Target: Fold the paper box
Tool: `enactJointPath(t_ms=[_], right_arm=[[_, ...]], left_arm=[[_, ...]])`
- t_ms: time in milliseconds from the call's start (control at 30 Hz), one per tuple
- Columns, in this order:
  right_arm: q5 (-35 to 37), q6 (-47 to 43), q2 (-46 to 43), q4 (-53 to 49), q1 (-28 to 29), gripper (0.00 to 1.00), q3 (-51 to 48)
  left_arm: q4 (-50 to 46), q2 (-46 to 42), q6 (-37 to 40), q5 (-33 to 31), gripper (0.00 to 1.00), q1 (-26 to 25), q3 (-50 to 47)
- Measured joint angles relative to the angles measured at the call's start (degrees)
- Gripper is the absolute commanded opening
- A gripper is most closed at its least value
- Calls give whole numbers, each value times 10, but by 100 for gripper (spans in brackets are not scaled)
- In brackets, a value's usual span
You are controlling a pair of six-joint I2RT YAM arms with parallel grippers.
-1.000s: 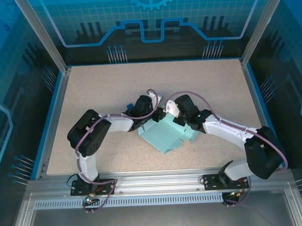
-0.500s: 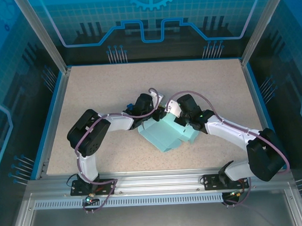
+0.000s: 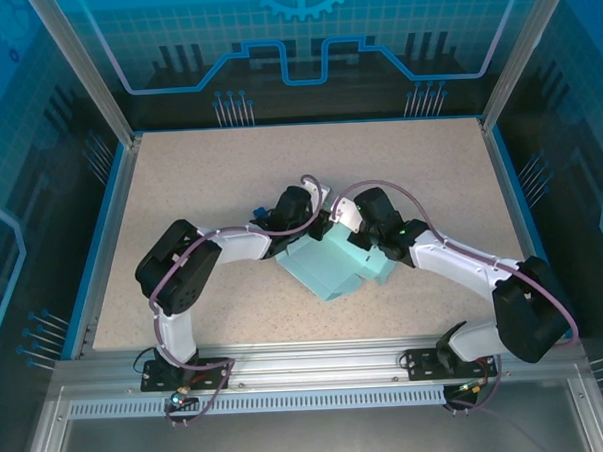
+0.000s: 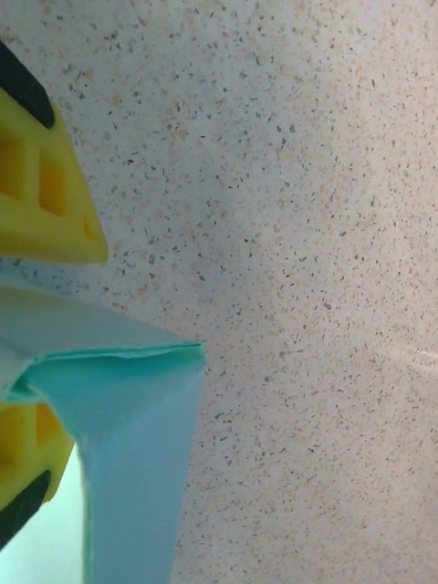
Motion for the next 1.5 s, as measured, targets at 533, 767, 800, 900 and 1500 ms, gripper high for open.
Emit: enactJointPath(t_ms=[533, 767, 800, 900, 1500], right_arm=[[1, 2, -19, -23, 0, 0, -2], [2, 2, -19, -38, -4, 0, -1], [3, 2, -19, -40, -4, 0, -1], [7, 2, -19, -41, -4, 0, 1], [12, 2, -22, -37, -4, 0, 1]], left_arm=[[-21, -26, 9, 76, 61, 26, -24], [-51, -27, 17, 101, 67, 31, -29], [-54, -27, 17, 106, 68, 32, -29], [-61, -27, 17, 122, 68, 35, -29], [-106, 19, 32, 163, 43, 36, 23]])
